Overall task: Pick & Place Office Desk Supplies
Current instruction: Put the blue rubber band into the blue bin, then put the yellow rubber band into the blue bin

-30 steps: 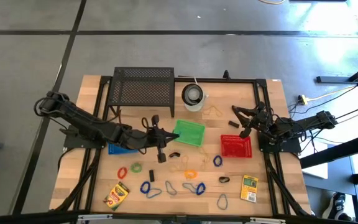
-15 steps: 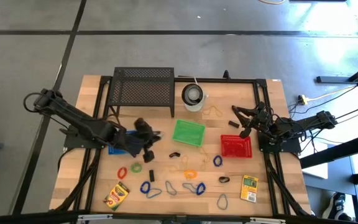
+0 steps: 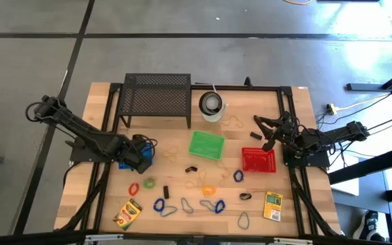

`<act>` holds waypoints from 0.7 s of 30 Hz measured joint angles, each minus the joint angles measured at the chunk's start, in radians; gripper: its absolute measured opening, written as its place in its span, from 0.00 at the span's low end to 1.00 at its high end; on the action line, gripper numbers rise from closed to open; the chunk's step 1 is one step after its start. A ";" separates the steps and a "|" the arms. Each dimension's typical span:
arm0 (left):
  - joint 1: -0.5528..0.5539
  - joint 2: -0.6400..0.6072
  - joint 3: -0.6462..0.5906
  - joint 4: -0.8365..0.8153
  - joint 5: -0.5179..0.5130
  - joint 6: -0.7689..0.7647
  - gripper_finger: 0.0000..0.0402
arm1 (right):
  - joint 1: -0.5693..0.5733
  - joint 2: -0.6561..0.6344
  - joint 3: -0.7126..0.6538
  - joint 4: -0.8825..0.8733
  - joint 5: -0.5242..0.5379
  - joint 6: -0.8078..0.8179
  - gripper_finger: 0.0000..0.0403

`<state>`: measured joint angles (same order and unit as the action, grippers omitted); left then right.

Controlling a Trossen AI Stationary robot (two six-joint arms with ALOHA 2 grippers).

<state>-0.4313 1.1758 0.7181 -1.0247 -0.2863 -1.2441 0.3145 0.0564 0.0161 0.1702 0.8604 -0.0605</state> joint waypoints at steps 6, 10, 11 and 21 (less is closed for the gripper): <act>0.000 0.000 -0.061 0.039 0.120 -0.018 0.02 | 0.000 0.000 0.000 0.000 0.000 0.000 0.30; 0.000 0.000 -0.065 0.039 0.121 -0.022 0.02 | 0.000 0.000 0.000 0.000 0.000 0.000 0.30; 0.000 0.000 -0.065 0.040 0.113 -0.026 0.02 | 0.000 0.000 0.000 0.000 0.000 0.000 0.30; 0.000 0.000 -0.065 0.042 0.102 -0.025 0.13 | 0.000 0.000 0.000 0.000 0.000 0.000 0.30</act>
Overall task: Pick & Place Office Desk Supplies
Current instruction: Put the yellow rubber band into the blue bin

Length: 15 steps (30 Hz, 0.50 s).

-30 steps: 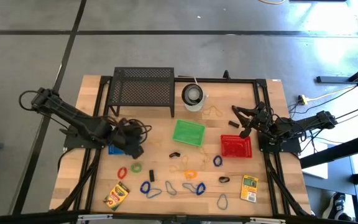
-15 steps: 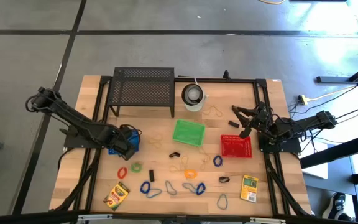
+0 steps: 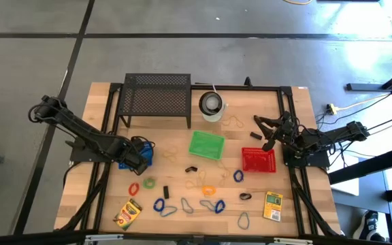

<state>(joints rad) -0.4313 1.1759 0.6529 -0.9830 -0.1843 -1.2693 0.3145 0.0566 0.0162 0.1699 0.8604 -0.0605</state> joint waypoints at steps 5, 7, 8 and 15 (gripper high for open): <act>0.004 0.000 0.000 0.000 -0.005 0.056 0.19 | 0.000 0.000 0.000 0.000 0.000 0.000 0.30; 0.010 0.000 0.007 -0.004 0.000 0.059 0.21 | 0.000 0.000 0.000 0.000 0.000 0.000 0.30; 0.011 0.000 0.017 -0.005 0.001 0.059 0.21 | 0.000 0.000 0.000 0.000 0.000 0.000 0.30; 0.021 0.000 0.151 -0.003 -0.126 0.218 0.20 | 0.000 0.000 0.000 0.000 0.000 0.000 0.30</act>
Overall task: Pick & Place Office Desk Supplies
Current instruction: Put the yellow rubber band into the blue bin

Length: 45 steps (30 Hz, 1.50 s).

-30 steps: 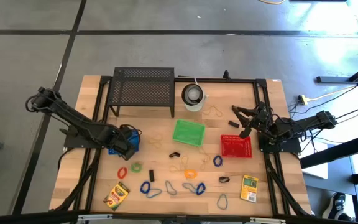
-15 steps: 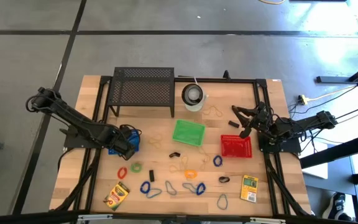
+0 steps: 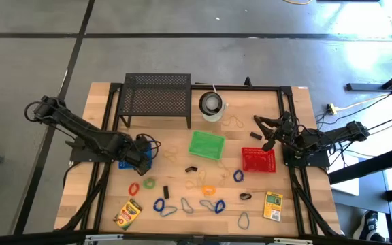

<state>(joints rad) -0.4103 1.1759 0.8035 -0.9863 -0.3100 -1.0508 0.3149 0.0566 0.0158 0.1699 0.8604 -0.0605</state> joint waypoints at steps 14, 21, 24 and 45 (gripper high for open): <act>0.027 0.069 0.053 0.422 -0.303 0.454 0.26 | 0.000 0.000 0.000 -0.001 0.000 0.000 0.30; 0.078 0.215 0.053 0.443 -0.171 0.497 0.39 | 0.000 0.000 0.000 -0.001 0.000 0.000 0.30; 0.103 0.284 0.052 0.445 -0.128 0.550 0.43 | 0.000 0.000 0.000 0.000 0.000 0.000 0.30; 0.279 0.526 0.057 0.442 0.117 0.759 0.44 | 0.000 0.000 0.000 0.000 0.023 -0.001 0.30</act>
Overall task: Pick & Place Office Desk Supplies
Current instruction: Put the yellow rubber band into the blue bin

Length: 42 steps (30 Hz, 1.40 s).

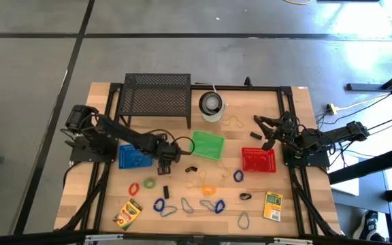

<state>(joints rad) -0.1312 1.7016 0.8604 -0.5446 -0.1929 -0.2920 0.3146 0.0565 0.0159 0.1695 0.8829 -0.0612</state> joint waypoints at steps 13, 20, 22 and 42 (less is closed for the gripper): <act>0.105 0.002 -0.002 0.003 0.113 0.000 0.35 | 0.000 0.000 0.000 0.000 0.000 -0.004 0.30; 0.095 0.002 -0.003 0.014 0.093 -0.013 0.20 | 0.000 0.000 0.000 0.000 0.000 -0.006 0.30; 0.095 0.002 -0.005 0.024 0.088 -0.028 0.15 | 0.000 0.000 0.000 0.000 0.000 -0.006 0.30; 0.052 -0.223 -0.008 0.311 0.097 -0.030 0.01 | 0.000 0.000 0.000 -0.001 0.000 -0.017 0.30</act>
<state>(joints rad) -0.0791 1.4785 0.8524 -0.2340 -0.0956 -0.3222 0.3145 0.0566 0.0158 0.1688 0.8825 -0.0786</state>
